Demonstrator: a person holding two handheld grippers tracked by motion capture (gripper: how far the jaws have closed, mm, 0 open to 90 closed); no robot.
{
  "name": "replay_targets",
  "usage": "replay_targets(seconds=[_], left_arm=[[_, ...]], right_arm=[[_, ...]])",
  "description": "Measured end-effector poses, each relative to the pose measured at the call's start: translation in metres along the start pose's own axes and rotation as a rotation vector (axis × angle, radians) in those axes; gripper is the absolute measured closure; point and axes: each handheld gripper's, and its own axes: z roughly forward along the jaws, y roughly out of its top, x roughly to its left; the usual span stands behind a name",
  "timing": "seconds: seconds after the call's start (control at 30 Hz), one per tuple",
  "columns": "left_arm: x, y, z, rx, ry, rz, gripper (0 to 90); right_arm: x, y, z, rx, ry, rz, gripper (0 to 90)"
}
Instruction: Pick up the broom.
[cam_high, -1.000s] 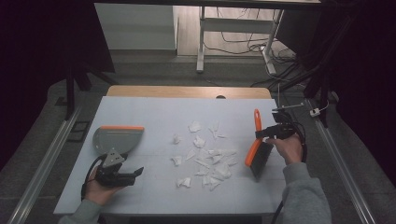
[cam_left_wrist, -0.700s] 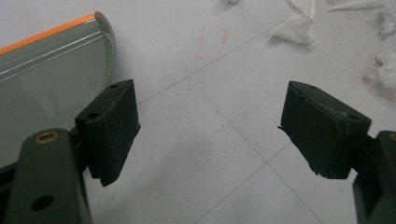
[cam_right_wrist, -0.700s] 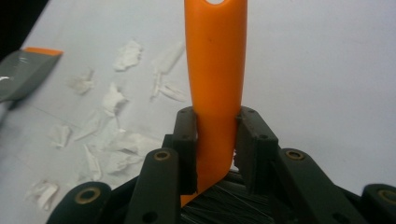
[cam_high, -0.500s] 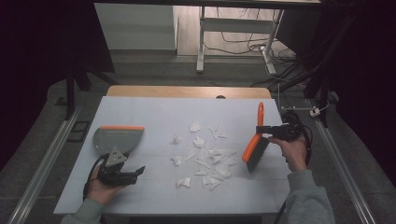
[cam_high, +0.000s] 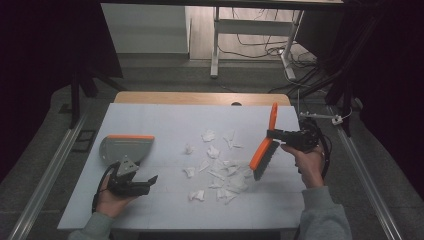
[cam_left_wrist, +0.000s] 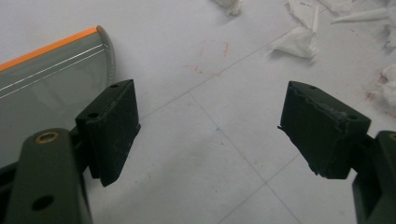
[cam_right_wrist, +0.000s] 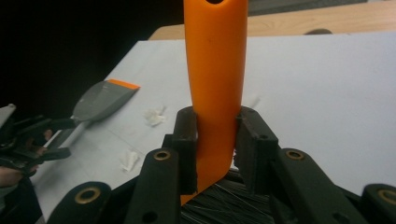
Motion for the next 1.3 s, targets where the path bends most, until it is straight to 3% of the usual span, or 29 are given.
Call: replay_targets(seconds=[0.2, 0.57, 0.83, 1.3], left_arm=[[-0.003, 0.004, 0.001, -0.003, 0.003, 0.007, 20.4], [-0.01, 0.012, 0.002, -0.018, -0.008, 0.026, 20.4], [-0.03, 0.028, -0.003, -0.065, -0.034, 0.07, 20.4], [-0.07, 0.062, 0.017, -0.096, -0.142, 0.148, 20.4]], right_arm=[[0.016, -0.001, 0.008, -0.052, 0.024, -0.025, 70.9], [0.038, -0.008, 0.03, -0.077, 0.095, -0.047, 70.8], [0.058, -0.011, 0.044, -0.09, 0.118, -0.077, 70.8], [0.067, -0.022, 0.065, -0.121, 0.12, -0.056, 70.8]])
